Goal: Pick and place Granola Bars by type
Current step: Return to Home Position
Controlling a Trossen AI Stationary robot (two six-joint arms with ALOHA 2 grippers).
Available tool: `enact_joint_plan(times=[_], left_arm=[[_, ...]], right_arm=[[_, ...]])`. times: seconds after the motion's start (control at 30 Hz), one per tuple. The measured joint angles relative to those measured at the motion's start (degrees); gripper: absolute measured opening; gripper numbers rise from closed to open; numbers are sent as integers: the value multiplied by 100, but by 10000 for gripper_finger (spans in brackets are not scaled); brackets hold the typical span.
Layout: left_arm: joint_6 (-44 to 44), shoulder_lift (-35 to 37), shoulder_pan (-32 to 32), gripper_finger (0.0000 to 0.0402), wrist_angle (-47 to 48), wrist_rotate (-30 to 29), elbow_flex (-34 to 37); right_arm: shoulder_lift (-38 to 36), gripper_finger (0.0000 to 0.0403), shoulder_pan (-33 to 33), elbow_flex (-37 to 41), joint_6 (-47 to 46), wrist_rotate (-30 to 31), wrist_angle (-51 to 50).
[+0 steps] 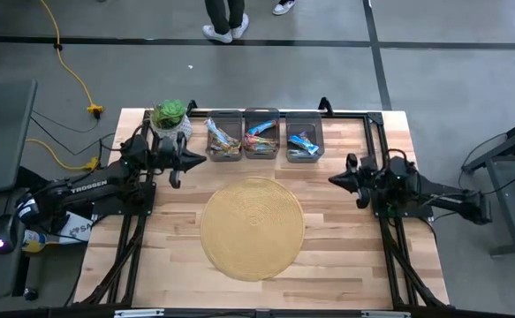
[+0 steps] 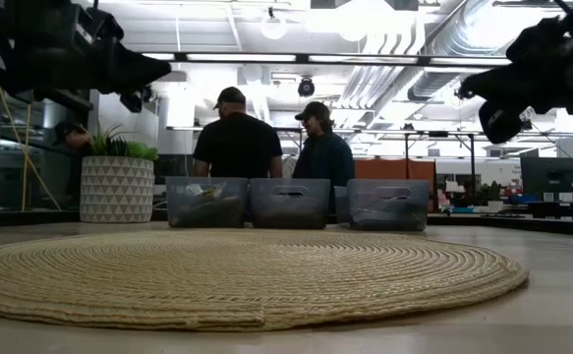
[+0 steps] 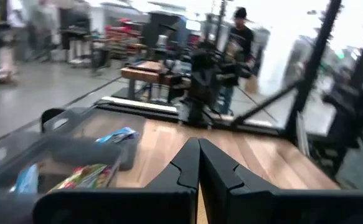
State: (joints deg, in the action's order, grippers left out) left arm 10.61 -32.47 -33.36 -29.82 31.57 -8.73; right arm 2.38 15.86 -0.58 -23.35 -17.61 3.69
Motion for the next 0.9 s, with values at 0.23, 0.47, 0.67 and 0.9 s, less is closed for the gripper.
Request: enact_joint_plan(times=[0.23, 0.47, 0.67, 0.9], left_arm=[[-360, -2, 0, 0, 530, -337, -2], [-1140, -4, -2, 0, 1196, -1099, -2], [-1413, 12, 1, 0, 1198, -1153, -2], [-1351, 13, 248, 0, 1181, -1250, -4]], right_arm=[[825, 0, 30, -7, 1245, -147, 0], [1728, 0, 26, -31, 1858, 38, -88], [2253, 0, 25, -396, 2387, 391, -242], [2386, 0, 28, -581, 2485, 591, -351]])
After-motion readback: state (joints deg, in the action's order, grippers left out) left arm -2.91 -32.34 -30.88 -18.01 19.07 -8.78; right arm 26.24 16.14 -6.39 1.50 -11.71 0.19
